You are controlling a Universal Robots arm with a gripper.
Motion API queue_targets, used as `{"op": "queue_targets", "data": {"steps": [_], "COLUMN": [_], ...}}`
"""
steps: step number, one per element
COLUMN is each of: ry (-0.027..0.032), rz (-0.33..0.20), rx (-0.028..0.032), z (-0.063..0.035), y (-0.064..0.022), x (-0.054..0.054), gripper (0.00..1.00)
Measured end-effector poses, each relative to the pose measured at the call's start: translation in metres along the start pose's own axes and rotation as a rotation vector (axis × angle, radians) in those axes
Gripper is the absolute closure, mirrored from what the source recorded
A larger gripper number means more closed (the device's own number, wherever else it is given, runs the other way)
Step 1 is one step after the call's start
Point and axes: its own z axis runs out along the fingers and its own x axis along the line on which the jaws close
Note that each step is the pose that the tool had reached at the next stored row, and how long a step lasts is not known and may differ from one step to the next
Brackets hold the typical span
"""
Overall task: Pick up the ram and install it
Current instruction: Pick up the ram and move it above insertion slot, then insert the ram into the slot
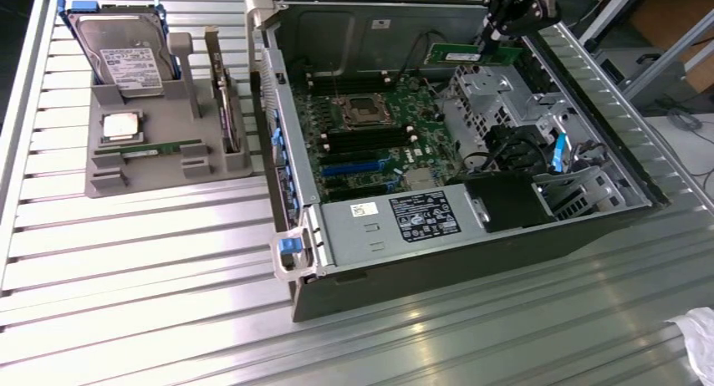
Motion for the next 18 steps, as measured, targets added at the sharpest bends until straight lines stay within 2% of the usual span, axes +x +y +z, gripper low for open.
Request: {"op": "queue_targets", "data": {"steps": [6, 18], "ry": [0.0, 0.0001], "rz": [0.0, 0.0], "rx": [0.0, 0.0], "z": [0.0, 0.0031], "y": [0.0, 0.0063], "x": [0.0, 0.0002], "gripper": [0.88, 0.88]}}
